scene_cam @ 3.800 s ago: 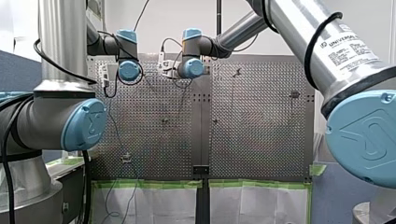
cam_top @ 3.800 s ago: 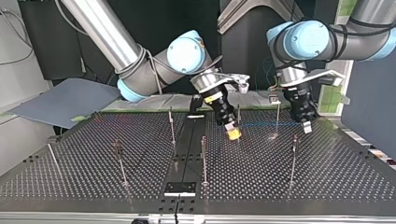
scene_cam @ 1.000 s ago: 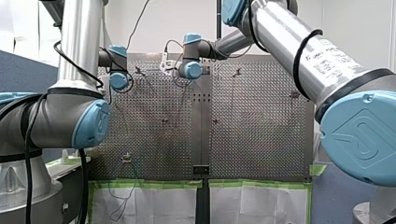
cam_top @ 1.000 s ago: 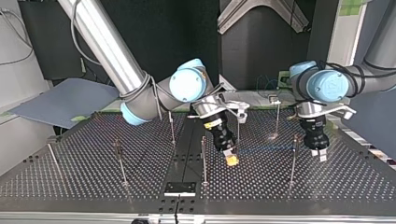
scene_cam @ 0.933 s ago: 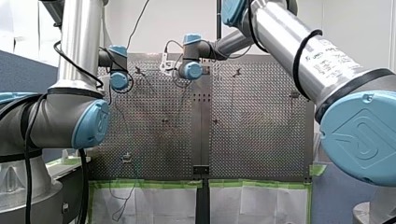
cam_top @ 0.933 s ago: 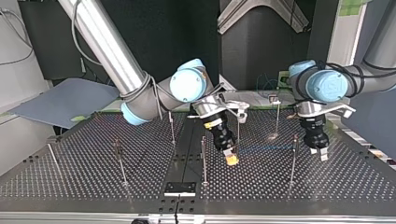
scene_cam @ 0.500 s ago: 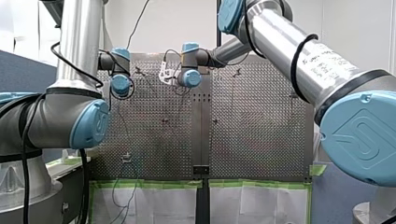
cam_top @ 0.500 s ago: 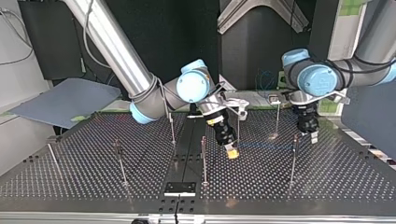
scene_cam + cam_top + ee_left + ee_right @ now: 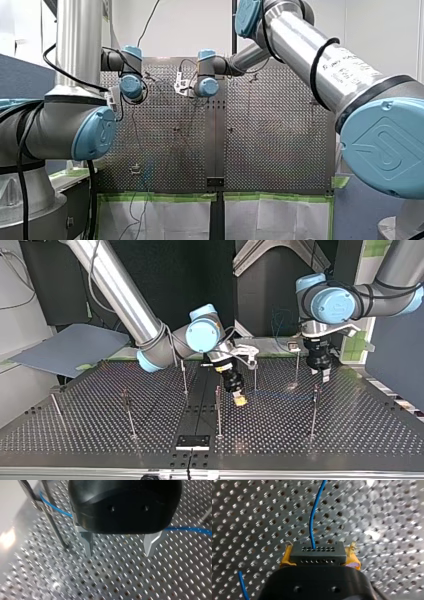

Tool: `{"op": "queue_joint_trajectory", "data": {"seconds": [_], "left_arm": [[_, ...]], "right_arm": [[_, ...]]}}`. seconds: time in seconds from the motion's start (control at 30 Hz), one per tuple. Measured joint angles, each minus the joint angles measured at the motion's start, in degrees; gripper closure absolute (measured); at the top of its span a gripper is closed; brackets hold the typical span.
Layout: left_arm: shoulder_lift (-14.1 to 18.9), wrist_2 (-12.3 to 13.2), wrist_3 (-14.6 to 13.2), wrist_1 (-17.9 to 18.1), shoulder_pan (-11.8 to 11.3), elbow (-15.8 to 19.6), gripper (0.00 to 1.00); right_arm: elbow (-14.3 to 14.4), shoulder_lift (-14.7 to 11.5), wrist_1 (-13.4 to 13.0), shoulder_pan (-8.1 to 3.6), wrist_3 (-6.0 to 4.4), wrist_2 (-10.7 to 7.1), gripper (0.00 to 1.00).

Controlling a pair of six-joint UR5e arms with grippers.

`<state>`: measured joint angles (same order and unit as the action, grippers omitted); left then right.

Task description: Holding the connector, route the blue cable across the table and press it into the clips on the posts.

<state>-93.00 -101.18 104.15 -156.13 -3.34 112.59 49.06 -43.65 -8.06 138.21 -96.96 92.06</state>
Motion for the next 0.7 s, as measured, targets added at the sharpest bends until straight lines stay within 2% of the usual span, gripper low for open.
{"op": "queue_joint_trajectory", "data": {"seconds": [0.2,0.43,0.6,0.7], "left_arm": [[3.2,-0.3,1.9,-0.3,0.5,1.1,0.00],[6.6,-1.8,4.1,-0.6,0.6,2.0,0.00],[7.8,-1.9,6.4,-1.7,0.7,2.3,0.00],[8.1,-1.1,7.8,-2.0,0.9,2.6,0.00]], "right_arm": [[1.8,0.0,0.2,-0.53,0.06,0.12,1.00],[3.0,0.0,0.4,-1.11,0.08,0.10,1.00],[3.1,0.0,0.9,-1.43,0.09,0.06,1.00],[3.1,0.0,1.0,-1.58,0.09,0.00,1.00]]}}
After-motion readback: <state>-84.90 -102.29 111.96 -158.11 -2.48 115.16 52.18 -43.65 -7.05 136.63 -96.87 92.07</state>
